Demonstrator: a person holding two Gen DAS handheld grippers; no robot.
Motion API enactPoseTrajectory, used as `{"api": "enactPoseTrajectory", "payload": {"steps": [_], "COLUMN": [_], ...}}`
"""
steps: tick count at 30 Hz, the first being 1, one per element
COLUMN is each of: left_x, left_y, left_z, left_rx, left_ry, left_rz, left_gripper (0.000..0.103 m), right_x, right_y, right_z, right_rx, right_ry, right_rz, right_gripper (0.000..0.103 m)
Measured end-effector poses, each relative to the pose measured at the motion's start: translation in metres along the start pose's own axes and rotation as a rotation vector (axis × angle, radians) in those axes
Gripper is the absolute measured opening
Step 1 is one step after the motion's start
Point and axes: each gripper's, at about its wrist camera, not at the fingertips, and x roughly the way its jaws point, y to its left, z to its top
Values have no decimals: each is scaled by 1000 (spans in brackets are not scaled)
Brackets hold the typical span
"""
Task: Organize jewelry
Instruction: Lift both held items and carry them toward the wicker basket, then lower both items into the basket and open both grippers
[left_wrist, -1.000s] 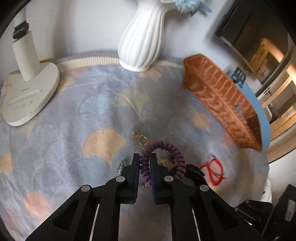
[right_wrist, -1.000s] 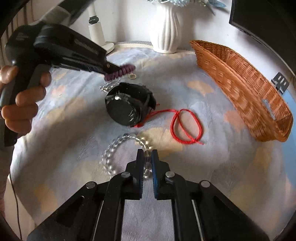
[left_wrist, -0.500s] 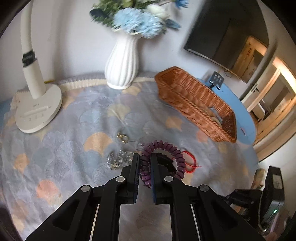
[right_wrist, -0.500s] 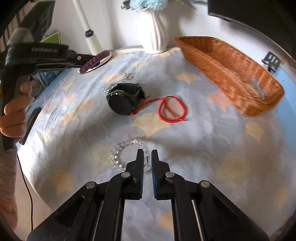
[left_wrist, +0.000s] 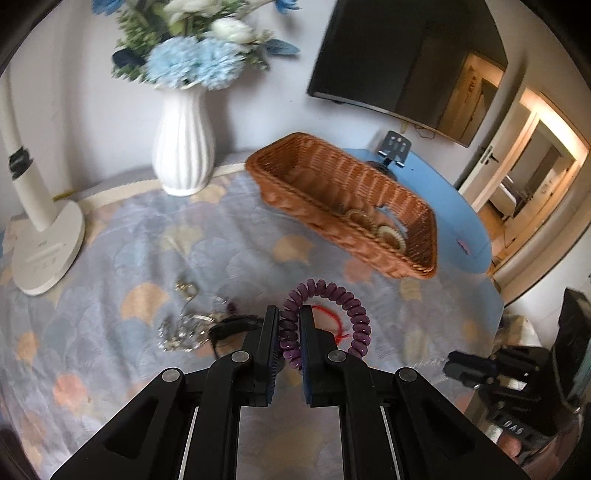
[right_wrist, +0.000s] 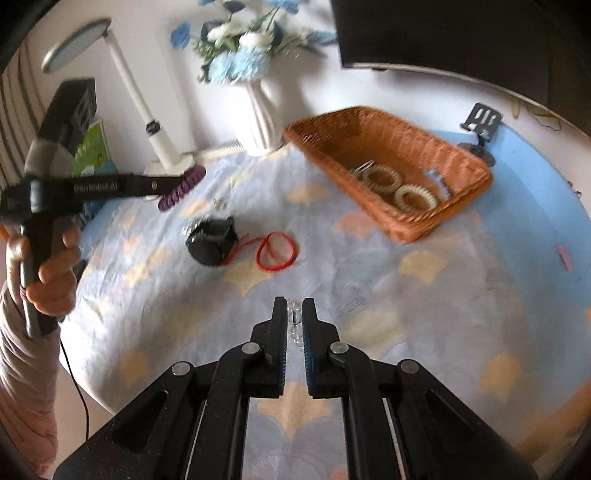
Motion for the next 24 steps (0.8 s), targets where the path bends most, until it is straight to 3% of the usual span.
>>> {"api": "enactPoseTrajectory", "payload": {"steps": [7,13,17,24], "left_x": [1,14,33,82], "left_y": [-25,-50,-63,-64], "left_z": [23,56,81,116], "left_rx": [53,101,110,66], "left_ry": [-16,-31,-36,-10], "left_rz": [-8,20,29,56], "left_gripper": [10,10,10,10], "right_x": [-35,-49,-38,20], "right_y": [-21,-42,-59,-89], "right_z": [32,80,108,156], "right_rx": [11,-11,-20,10], "right_ry": [-71,-147,-166,-127], "right_rz": [-18,-100,-126,-107], "right_gripper": [9,9,9,9]}}
